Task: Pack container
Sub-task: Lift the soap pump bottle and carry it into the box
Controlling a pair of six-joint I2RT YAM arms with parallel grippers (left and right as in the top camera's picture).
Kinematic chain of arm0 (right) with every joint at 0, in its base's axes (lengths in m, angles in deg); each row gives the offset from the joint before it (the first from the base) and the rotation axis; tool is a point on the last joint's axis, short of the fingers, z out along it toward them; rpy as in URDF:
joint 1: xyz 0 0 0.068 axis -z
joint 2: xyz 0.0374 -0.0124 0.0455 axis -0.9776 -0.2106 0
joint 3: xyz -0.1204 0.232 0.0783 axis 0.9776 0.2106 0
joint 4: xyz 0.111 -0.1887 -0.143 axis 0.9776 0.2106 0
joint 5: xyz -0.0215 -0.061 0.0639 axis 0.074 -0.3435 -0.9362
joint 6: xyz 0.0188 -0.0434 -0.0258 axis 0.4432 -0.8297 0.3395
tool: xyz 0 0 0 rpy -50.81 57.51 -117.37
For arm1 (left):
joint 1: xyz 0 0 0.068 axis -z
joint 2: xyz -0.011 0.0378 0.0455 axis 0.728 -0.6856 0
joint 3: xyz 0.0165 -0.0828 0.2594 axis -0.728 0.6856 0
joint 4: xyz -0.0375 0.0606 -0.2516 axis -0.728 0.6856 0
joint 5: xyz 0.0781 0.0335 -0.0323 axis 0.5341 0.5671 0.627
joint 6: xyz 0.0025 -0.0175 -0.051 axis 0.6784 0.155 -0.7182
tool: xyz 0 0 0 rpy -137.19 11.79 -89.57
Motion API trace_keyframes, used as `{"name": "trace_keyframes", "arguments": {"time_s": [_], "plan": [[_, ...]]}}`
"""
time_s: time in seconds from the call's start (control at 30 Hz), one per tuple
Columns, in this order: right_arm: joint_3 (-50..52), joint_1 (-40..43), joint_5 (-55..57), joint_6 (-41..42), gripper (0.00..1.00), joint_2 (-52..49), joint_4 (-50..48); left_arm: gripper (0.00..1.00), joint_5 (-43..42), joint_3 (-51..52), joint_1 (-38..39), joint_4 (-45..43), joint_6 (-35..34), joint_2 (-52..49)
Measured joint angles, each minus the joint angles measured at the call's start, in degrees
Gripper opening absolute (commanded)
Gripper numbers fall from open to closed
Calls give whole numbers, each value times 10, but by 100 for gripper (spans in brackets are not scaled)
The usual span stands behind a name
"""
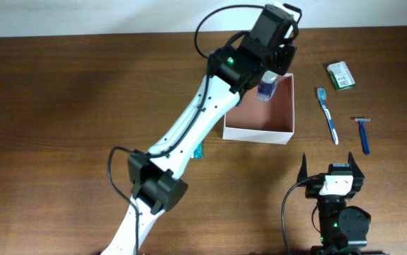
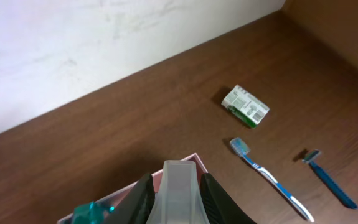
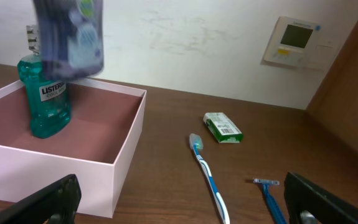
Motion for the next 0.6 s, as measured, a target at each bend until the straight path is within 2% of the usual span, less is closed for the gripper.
{"name": "trace_keyframes", "arguments": {"time_s": [0.3, 0.6], "plan": [[0, 0, 0, 0, 99, 0, 0, 25, 0, 0, 0, -25, 0, -66], [0, 0, 0, 0, 99, 0, 0, 26, 14, 1, -3, -26, 0, -78]]}}
